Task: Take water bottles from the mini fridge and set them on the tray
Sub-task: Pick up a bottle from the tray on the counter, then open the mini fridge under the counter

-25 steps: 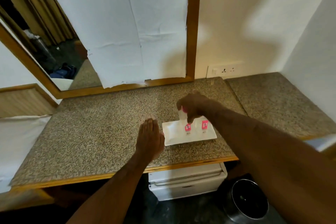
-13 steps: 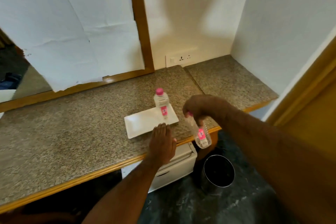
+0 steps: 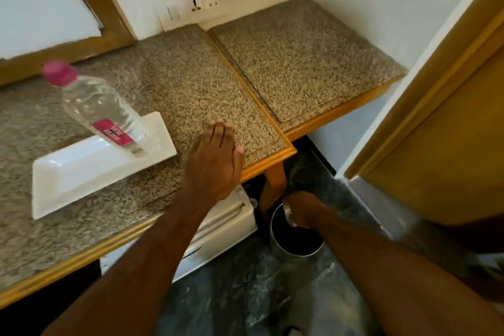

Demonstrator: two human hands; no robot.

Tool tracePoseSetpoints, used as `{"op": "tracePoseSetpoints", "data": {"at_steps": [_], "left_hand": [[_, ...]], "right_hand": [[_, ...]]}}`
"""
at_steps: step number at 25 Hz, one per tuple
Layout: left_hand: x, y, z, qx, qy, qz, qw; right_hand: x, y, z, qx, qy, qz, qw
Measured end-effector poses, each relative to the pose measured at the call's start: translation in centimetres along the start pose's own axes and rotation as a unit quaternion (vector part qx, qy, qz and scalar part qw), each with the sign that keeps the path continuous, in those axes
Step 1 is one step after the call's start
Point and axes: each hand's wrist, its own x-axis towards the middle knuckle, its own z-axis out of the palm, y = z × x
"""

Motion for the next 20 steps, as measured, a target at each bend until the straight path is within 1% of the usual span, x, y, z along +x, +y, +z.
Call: {"op": "tracePoseSetpoints", "data": {"at_steps": [2,4,6,9,11,13,14,15,16,17,18,20], "left_hand": [[0.1,-0.2,0.4,0.002,0.017,-0.001,1.000],[0.4,0.1,0.4,-0.002,0.033,-0.004,0.999],[0.3,-0.2,1.2,0.004,0.041,-0.007,0.999],[-0.6,-0.4,1.4,0.004,0.059,-0.009,0.998],[-2.6,-0.6,1.4,-0.010,0.099,-0.012,0.995],[-7.1,-1.3,2.7,-0.013,0.154,0.003,0.988],[-10.1,-1.8,3.8,0.000,0.181,0.026,0.983],[-13.3,-2.4,5.2,0.014,0.186,0.052,0.981],[-16.8,-4.0,6.7,0.031,0.160,0.067,0.984],[-19.8,-5.8,8.1,0.047,0.114,0.068,0.990],[-22.5,-8.0,9.5,0.058,0.065,0.048,0.995],[-25.7,-12.3,11.8,0.052,-0.001,-0.031,0.998]], "right_hand": [[2.1,0.8,3.7,0.010,-0.019,0.011,1.000],[3.0,1.5,5.7,0.018,-0.018,0.027,0.999],[3.4,1.5,7.5,0.051,0.011,0.057,0.997],[1.9,0.0,7.8,0.071,0.041,0.056,0.995],[0.3,-2.6,7.1,0.074,0.086,0.029,0.993],[-0.9,-6.5,6.9,0.105,0.153,-0.039,0.982],[-1.4,-8.6,6.9,0.121,0.181,-0.077,0.973],[-1.7,-10.5,7.2,0.133,0.199,-0.108,0.965],[-1.4,-12.9,7.8,0.143,0.210,-0.139,0.957],[-0.9,-15.2,8.5,0.147,0.214,-0.159,0.953],[-0.1,-17.5,9.7,0.146,0.212,-0.173,0.951],[1.8,-20.9,12.2,0.129,0.200,-0.178,0.955]]}}
